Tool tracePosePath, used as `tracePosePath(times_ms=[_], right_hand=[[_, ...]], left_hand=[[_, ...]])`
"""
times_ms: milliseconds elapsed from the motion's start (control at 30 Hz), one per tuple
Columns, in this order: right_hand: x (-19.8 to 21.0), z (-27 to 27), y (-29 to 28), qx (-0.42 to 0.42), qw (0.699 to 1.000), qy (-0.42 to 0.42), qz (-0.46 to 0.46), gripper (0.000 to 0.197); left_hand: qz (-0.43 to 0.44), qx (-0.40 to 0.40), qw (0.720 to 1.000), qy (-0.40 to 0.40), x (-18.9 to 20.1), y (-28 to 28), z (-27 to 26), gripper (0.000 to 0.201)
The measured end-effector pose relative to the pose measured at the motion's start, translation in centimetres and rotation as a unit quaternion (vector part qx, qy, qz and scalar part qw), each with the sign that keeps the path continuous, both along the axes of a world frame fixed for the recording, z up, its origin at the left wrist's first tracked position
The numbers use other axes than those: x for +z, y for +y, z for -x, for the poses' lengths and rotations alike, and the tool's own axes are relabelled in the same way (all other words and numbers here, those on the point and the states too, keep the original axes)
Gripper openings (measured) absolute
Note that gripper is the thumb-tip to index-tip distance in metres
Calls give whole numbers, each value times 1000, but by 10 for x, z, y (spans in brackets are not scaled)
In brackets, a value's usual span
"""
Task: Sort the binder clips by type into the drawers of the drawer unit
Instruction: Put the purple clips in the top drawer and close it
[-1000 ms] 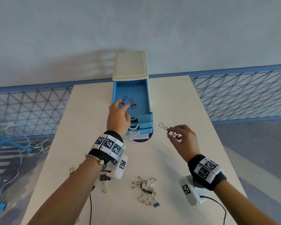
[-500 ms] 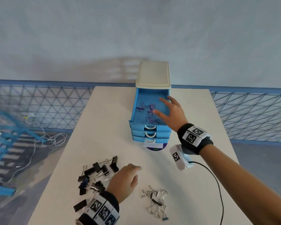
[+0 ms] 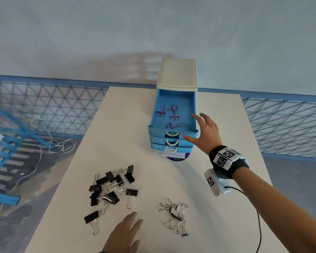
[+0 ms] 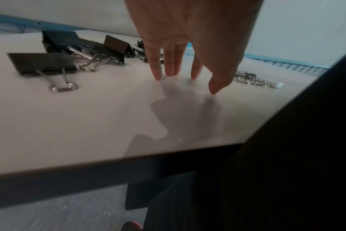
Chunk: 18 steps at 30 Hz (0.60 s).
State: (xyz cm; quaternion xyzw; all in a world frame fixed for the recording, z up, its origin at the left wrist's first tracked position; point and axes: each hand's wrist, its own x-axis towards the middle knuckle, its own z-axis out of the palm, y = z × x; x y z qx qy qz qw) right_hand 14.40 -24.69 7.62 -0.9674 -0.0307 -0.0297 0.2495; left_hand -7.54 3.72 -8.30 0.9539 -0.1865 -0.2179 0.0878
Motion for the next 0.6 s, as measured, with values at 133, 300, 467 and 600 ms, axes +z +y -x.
tracePosePath(times_ms=[133, 300, 467, 600], right_hand=[[-1, -2, 0, -5, 999, -48, 1, 76], [5, -9, -3, -4, 998, -54, 37, 81], [13, -22, -10, -26, 997, -61, 31, 78], [19, -40, -10, 9, 996, -48, 75, 86]], left_hand=[[-9, 20, 1000, 0, -2, 1, 6, 60], [-25, 15, 999, -28, -5, 1, 7, 70], [-22, 11, 997, -71, -8, 5, 7, 85], [-11, 21, 997, -77, -6, 8, 7, 88]])
